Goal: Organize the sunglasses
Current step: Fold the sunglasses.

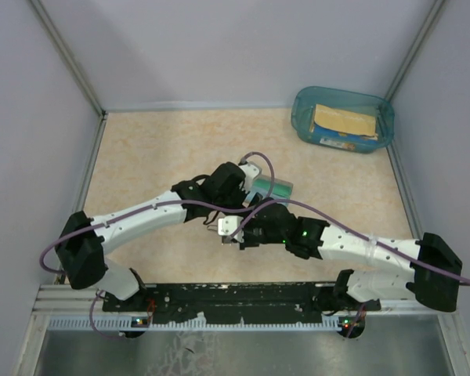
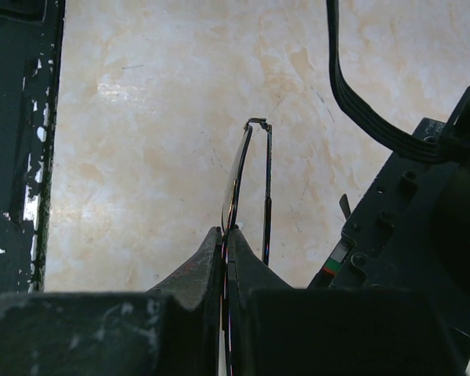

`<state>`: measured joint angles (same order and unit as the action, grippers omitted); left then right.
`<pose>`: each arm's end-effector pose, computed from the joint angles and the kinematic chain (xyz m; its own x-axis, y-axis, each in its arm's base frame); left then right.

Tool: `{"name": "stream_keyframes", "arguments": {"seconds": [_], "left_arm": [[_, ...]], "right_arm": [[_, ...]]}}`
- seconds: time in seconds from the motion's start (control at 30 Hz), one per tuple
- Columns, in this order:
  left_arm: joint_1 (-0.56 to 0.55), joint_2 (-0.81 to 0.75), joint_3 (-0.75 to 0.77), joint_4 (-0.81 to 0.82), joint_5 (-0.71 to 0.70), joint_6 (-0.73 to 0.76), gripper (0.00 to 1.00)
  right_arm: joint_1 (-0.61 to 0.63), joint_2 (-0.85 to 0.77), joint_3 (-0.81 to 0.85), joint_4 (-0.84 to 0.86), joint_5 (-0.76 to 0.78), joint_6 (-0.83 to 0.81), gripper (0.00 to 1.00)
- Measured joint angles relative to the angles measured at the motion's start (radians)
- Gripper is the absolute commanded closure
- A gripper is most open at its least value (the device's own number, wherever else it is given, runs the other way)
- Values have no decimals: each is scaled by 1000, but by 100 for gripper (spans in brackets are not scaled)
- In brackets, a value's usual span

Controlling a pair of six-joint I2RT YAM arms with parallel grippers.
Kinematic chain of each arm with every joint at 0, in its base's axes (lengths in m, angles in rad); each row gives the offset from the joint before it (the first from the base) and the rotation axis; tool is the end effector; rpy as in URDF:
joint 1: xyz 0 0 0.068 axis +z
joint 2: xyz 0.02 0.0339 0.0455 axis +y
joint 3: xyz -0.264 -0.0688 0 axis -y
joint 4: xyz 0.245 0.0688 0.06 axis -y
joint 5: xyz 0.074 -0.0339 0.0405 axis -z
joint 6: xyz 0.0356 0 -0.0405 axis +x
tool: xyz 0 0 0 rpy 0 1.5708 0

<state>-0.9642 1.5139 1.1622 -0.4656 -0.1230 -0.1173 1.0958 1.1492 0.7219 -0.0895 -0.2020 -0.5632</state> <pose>0.1920 -0.2690 0.2693 -0.5027 0.5208 -0.6900 0.7136 0.7005 0.0088 0.1100 0.2296 0.2537 0.3167 -0.5279 -0.7880 -0.9247 0.0131 -0.3804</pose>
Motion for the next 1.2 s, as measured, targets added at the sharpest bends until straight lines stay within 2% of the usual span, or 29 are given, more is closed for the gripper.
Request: {"name": "stream_keyframes", "arguments": {"seconds": [0.57,1.2], "left_arm": [[-3,-58,-34,25,-67,-24,0],[25,-60,-39,107,-101,-28,0]], "right_arm": [[8,-6,-2,48,21,10,100],[-3,-112,-88,47,-9,-47,100]]}}
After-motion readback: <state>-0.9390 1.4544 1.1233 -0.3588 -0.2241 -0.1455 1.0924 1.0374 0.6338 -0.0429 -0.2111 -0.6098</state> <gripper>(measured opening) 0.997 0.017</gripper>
